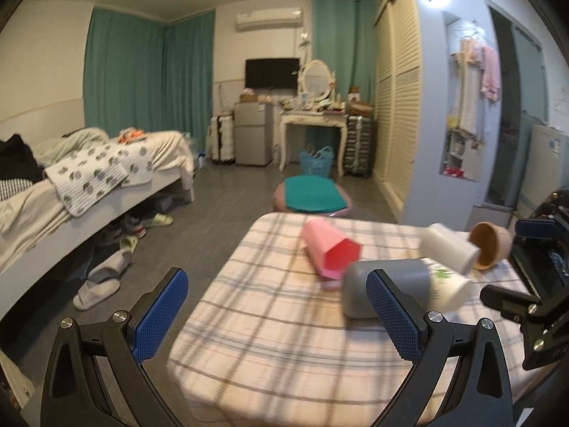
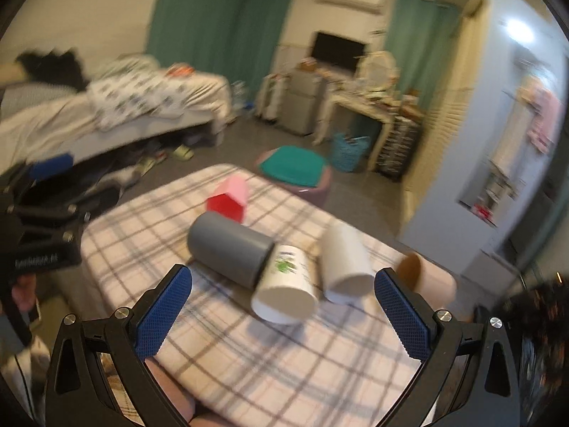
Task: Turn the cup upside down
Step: 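Reach the right gripper to the grey cup and close on its body, then lift the grey cup with the right gripper and rotate it upright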
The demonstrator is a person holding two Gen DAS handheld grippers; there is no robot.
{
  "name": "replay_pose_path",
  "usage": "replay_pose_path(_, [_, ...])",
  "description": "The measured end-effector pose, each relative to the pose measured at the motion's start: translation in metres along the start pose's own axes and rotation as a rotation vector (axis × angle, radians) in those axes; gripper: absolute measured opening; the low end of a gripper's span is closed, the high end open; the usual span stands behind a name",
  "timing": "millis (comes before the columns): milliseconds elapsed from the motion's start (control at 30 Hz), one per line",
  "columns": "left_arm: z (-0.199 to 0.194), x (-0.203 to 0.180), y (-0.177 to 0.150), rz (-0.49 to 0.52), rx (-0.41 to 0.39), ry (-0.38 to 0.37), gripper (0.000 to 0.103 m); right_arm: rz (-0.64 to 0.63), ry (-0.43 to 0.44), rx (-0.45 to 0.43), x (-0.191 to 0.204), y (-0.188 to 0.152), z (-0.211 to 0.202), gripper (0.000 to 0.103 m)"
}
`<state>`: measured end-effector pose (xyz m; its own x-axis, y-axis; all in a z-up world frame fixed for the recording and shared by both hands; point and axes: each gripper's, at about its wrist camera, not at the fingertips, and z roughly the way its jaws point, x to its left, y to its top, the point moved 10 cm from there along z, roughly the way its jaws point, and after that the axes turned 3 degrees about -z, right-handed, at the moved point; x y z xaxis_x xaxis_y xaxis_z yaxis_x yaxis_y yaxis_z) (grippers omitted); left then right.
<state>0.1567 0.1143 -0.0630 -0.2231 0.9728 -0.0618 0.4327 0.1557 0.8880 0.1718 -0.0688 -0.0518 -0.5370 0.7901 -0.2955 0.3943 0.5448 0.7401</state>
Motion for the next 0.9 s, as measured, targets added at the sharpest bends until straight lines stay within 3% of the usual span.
replay_pose_path(233, [0.04, 0.018, -0.012, -0.017, 0.07, 0.046, 0.103, -0.252, 0.168, 0.167, 0.031, 0.006, 0.092, 0.103])
replay_pose_path(467, [0.075, 0.021, -0.028, -0.016, 0.138, 0.063, 0.103, -0.504, 0.242, 0.282, 0.059, -0.005, 0.149, 0.103])
replay_pose_path(667, [0.094, 0.024, -0.038, -0.017, 0.174, 0.066, 0.103, -0.607, 0.27, 0.346, 0.072, -0.021, 0.176, 0.103])
replay_pose_path(800, [0.097, 0.029, -0.04, -0.025, 0.182, 0.068, 0.103, -0.601, 0.293, 0.368, 0.077, -0.022, 0.182, 0.088])
replay_pose_path(900, [0.094, 0.031, -0.039, -0.035, 0.177, 0.063, 0.103, -0.606, 0.275, 0.373, 0.078, -0.018, 0.183, 0.084])
